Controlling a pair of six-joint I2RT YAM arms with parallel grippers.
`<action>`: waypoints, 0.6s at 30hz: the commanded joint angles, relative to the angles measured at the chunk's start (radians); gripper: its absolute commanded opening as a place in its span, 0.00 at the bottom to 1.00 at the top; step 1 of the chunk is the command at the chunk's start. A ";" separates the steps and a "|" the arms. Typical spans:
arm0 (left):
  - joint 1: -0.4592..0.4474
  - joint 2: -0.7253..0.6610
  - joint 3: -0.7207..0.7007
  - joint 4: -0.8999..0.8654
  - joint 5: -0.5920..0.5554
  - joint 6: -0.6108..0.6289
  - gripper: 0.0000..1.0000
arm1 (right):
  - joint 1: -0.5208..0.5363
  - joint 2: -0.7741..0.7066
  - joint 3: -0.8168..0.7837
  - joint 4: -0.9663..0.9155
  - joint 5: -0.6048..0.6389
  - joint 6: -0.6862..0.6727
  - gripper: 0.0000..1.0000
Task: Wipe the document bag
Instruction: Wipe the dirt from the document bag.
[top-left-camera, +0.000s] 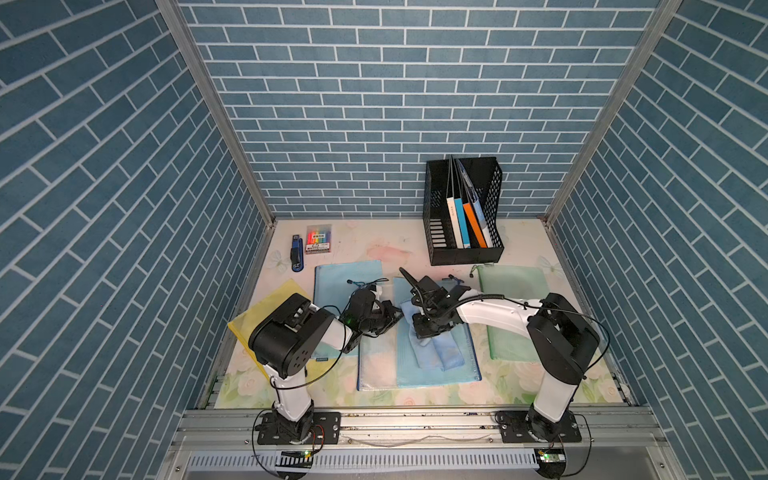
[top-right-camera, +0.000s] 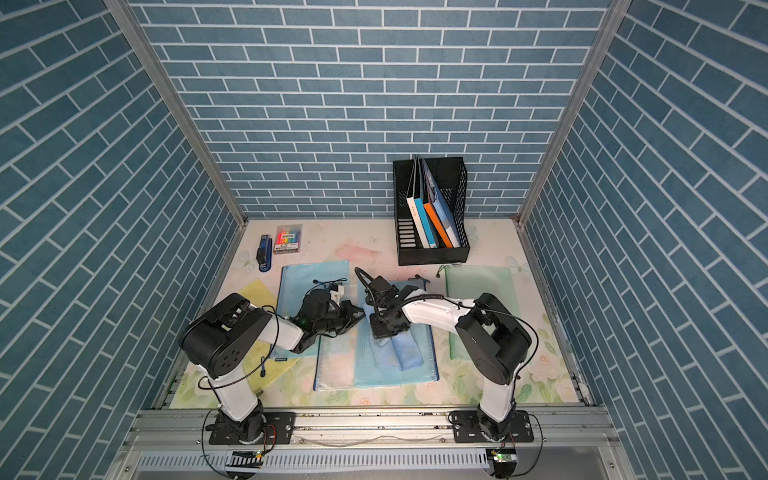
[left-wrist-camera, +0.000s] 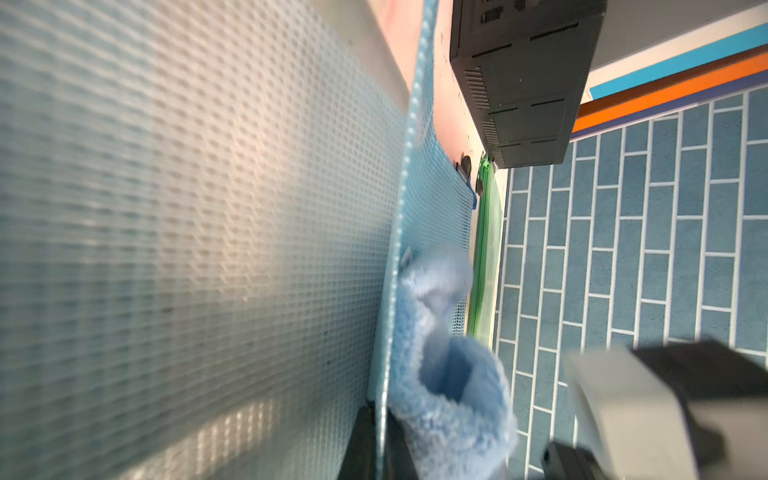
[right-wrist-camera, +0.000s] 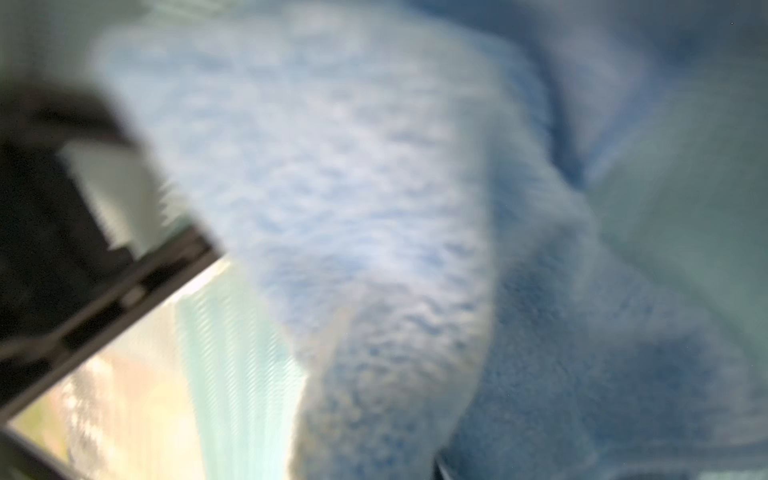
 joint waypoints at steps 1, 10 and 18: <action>0.004 0.000 0.011 0.023 -0.026 -0.002 0.00 | 0.074 0.007 0.036 -0.018 -0.022 0.020 0.00; 0.002 -0.002 0.010 0.020 -0.028 -0.005 0.00 | 0.208 0.032 0.026 -0.015 -0.082 0.070 0.00; 0.002 -0.028 -0.005 0.016 -0.028 -0.005 0.00 | 0.173 -0.032 -0.044 0.046 -0.015 0.127 0.00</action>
